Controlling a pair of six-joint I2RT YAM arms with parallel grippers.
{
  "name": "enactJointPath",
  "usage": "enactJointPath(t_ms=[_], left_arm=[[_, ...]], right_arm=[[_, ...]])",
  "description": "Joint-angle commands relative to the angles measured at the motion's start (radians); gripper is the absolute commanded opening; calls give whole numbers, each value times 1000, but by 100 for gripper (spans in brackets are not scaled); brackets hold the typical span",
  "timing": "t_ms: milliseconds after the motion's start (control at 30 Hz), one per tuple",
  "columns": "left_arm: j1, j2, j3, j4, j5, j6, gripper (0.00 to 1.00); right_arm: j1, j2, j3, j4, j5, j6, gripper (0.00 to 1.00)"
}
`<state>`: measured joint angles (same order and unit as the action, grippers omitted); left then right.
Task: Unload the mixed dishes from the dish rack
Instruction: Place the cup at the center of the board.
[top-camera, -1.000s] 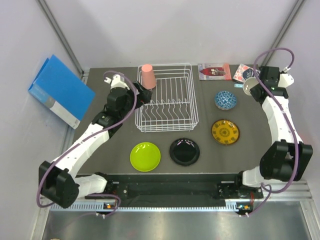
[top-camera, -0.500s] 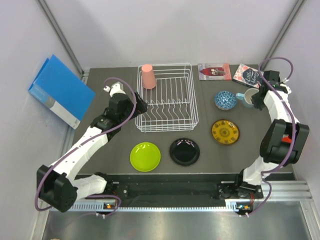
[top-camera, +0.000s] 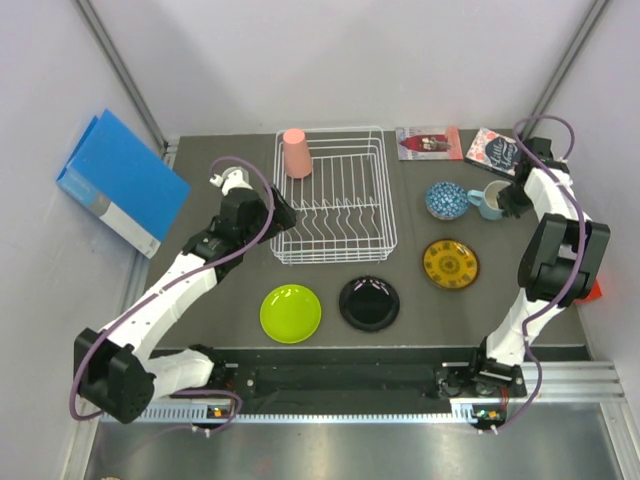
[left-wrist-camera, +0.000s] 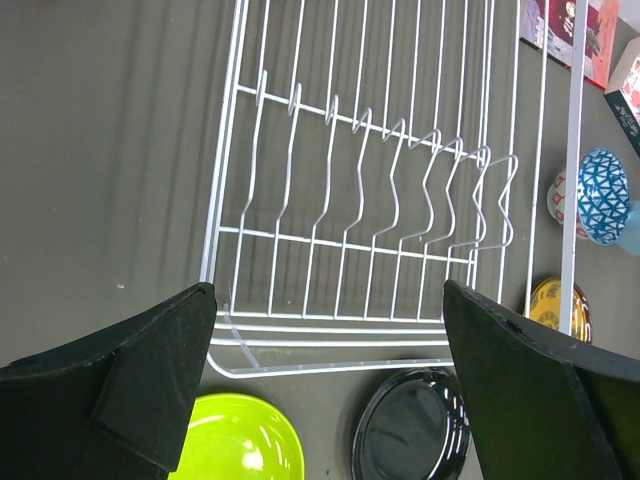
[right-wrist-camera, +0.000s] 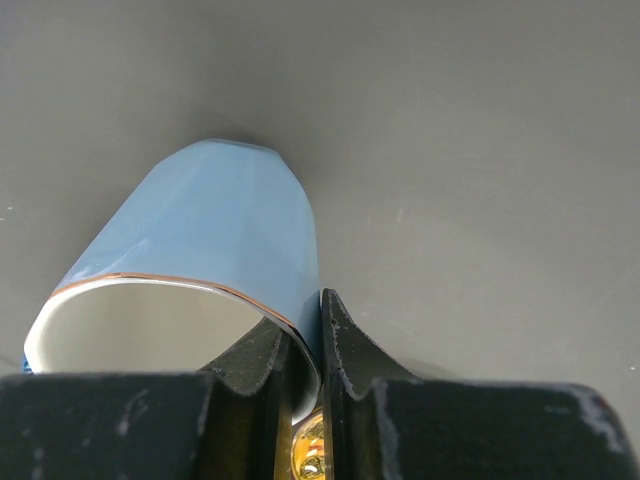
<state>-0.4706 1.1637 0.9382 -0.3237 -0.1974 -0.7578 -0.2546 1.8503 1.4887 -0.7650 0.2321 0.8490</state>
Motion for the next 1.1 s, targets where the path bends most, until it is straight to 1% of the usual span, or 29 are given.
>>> enactJointPath(t_ms=[0, 133, 167, 233, 300, 467, 567, 700, 733, 767, 833, 867, 900, 933, 1033, 1067], left_arm=[[-5, 2, -9, -2, 15, -3, 99], [-7, 8, -13, 0, 21, -3, 99], [-8, 11, -13, 0, 24, -5, 99], [-10, 14, -13, 0, 27, -5, 99], [-11, 17, -13, 0, 29, -3, 99], [-14, 10, -13, 0, 23, 0, 99], [-16, 7, -16, 0, 15, 8, 99], [-16, -4, -16, -3, 0, 18, 99], [-16, -6, -12, -2, -7, 28, 99], [-14, -6, -7, -3, -22, 35, 99], [-16, 2, 19, -17, -56, 38, 99], [-16, 11, 31, -26, -82, 31, 99], [-16, 17, 52, -32, -115, 26, 99], [-16, 22, 63, -29, -126, 18, 99], [-14, 54, 108, -11, -163, 29, 99], [-16, 77, 123, 14, -171, 44, 99]], right_arm=[[-9, 9, 68, 27, -40, -27, 7], [-11, -16, 54, 56, -59, -39, 17], [-9, -19, 56, 58, -59, -45, 21], [-9, -26, 64, 56, -57, -51, 24], [-11, -46, 65, 59, -57, -56, 29], [-11, -98, 62, 81, -77, -39, 46], [-11, -131, 59, 90, -106, -28, 54], [-11, -199, 42, 102, -151, -16, 58], [-9, -223, 30, 130, -180, -2, 59], [-9, -250, 13, 160, -194, 8, 59], [-9, -357, -69, 229, -229, 51, 60], [-6, -393, -96, 289, -259, 71, 60], [-8, -455, -141, 314, -276, 90, 60], [-2, -483, -162, 351, -313, 110, 60], [55, -574, -231, 487, -388, 92, 61], [102, -614, -249, 522, -401, 79, 60]])
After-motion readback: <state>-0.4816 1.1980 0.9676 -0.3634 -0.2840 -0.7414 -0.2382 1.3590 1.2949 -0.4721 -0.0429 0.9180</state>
